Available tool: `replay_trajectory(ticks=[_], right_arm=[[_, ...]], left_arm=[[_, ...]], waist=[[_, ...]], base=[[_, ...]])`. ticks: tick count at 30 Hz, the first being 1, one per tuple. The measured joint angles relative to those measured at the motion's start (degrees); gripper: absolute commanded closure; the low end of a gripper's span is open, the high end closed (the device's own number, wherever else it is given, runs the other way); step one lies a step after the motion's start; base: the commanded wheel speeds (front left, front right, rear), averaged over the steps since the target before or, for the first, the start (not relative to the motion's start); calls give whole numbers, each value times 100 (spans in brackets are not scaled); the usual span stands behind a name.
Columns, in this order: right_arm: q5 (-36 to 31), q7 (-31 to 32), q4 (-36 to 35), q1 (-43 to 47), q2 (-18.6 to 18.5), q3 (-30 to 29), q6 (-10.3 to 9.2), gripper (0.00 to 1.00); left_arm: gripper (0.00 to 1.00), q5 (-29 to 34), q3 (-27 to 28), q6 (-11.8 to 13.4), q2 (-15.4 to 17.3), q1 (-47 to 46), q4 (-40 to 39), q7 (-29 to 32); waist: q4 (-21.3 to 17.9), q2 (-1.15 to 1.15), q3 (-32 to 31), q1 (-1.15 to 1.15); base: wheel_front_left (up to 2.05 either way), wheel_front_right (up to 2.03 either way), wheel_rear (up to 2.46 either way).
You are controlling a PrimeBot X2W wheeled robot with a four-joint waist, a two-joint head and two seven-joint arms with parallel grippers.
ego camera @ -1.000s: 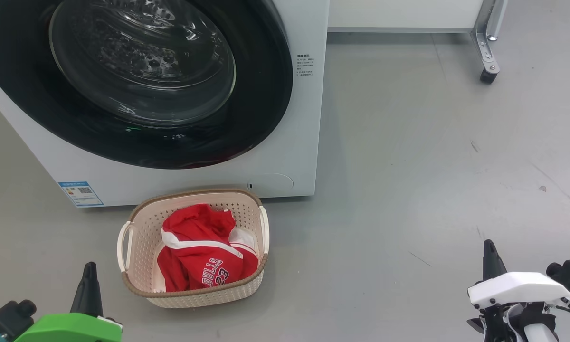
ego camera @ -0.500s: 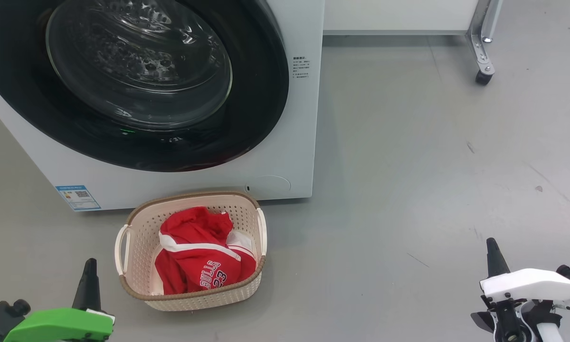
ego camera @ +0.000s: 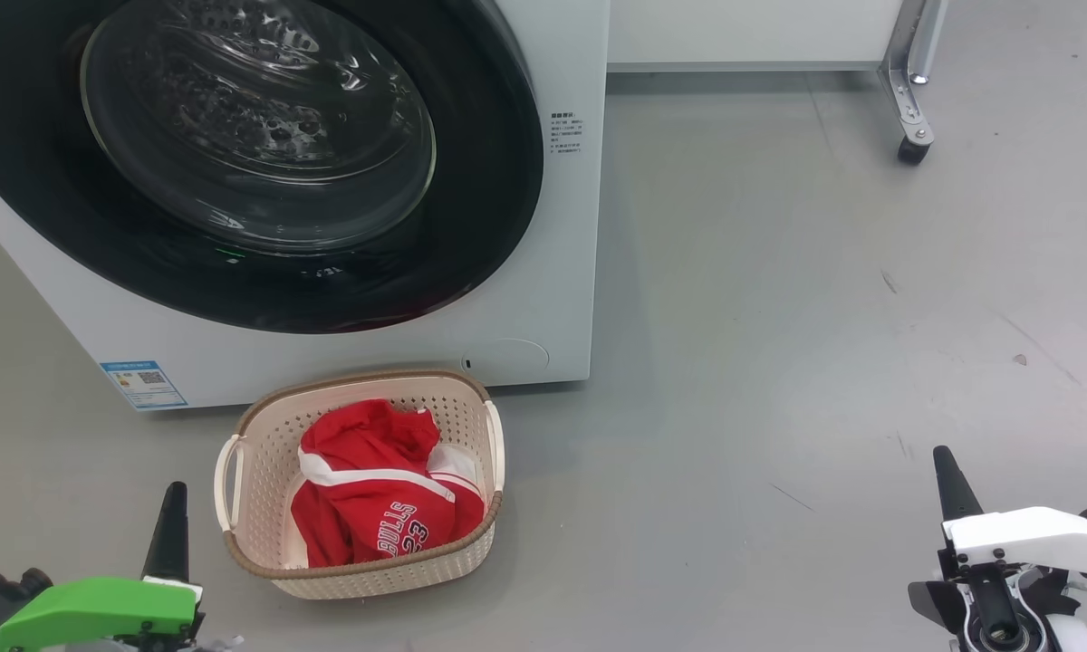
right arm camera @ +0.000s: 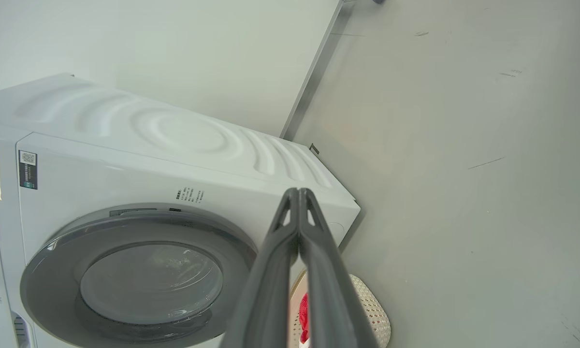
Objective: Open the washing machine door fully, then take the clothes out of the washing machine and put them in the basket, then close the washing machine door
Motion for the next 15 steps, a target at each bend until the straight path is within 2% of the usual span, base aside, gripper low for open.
replay_trajectory(ticks=[15], right_arm=[[1127, 299, -42, -113, -4, -227, 164, 100]], left_arm=[[100, -1184, 55, 0, -2, -123, 2, 292]], waist=[[-63, 0, -47, 0]], base=[[0, 0, 0]])
